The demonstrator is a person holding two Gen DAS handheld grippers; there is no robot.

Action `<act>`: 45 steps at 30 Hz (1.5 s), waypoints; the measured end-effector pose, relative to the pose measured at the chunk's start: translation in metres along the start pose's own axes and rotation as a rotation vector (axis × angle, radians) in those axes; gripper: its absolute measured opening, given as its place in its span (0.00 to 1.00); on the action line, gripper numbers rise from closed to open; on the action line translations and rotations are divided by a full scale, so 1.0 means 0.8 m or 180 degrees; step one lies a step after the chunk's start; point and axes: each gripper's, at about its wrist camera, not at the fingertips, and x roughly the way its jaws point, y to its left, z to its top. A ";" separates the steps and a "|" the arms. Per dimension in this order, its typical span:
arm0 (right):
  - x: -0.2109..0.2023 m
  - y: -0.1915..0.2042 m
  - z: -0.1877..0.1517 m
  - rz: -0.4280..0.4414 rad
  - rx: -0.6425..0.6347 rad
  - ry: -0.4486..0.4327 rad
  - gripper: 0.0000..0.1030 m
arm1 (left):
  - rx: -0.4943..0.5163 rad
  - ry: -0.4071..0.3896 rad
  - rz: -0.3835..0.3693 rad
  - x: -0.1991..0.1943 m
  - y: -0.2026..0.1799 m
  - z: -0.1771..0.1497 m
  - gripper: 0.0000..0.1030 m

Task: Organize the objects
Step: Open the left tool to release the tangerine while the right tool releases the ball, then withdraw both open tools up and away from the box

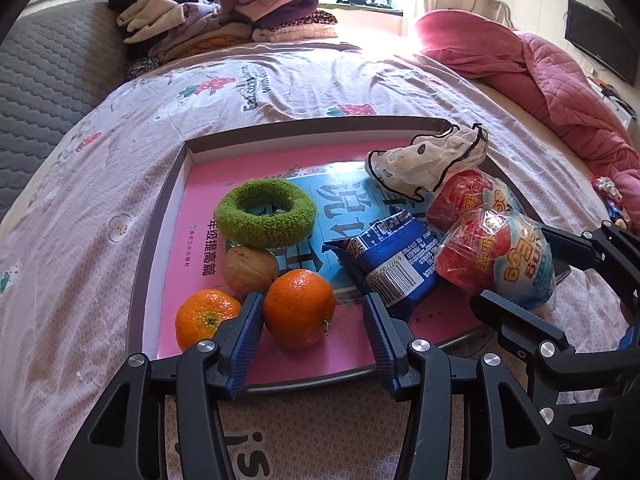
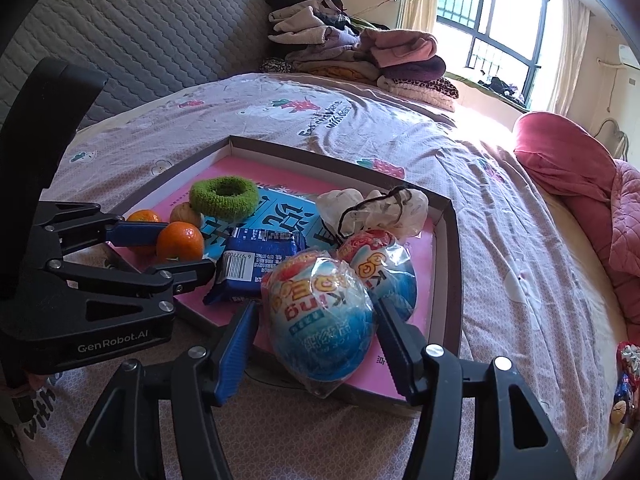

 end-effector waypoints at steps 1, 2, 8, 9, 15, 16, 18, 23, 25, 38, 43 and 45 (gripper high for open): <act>0.000 0.000 0.000 0.0006 0.0003 0.0001 0.59 | -0.0002 0.0001 0.0000 -0.001 0.000 0.000 0.52; -0.001 0.000 0.000 0.0015 0.0010 0.0001 0.59 | -0.0002 -0.0002 -0.0003 -0.001 0.001 0.000 0.52; -0.004 -0.003 0.001 0.0080 0.0084 -0.0004 0.59 | 0.0029 -0.0042 0.0023 -0.011 -0.002 0.000 0.57; -0.005 -0.003 0.002 0.0078 0.0097 -0.0007 0.59 | 0.0035 -0.0051 0.0030 -0.012 -0.003 0.001 0.57; -0.008 -0.011 0.003 0.0040 0.0162 -0.0033 0.60 | 0.0035 -0.0092 0.0034 -0.023 -0.004 0.003 0.57; -0.008 -0.013 0.003 0.0029 0.0175 -0.0038 0.60 | 0.0032 -0.0095 0.0037 -0.024 -0.004 0.004 0.57; -0.008 -0.016 0.002 0.0021 0.0198 -0.0039 0.60 | 0.0023 -0.0113 0.0040 -0.027 -0.003 0.004 0.57; -0.013 -0.024 0.004 0.0042 0.0280 -0.0079 0.60 | 0.0014 -0.0152 0.0038 -0.035 -0.005 0.006 0.57; -0.016 -0.026 0.005 0.0041 0.0296 -0.0098 0.60 | 0.0014 -0.0166 0.0033 -0.039 -0.006 0.007 0.58; -0.030 -0.033 0.011 0.0100 0.0429 -0.0232 0.64 | -0.0062 -0.0227 0.0115 -0.055 -0.006 0.007 0.71; -0.044 -0.040 0.017 0.0128 0.0524 -0.0370 0.65 | -0.0099 -0.0271 0.0163 -0.065 -0.002 0.007 0.72; -0.050 -0.042 0.020 0.0136 0.0557 -0.0432 0.65 | -0.0109 -0.0280 0.0164 -0.069 0.000 0.007 0.72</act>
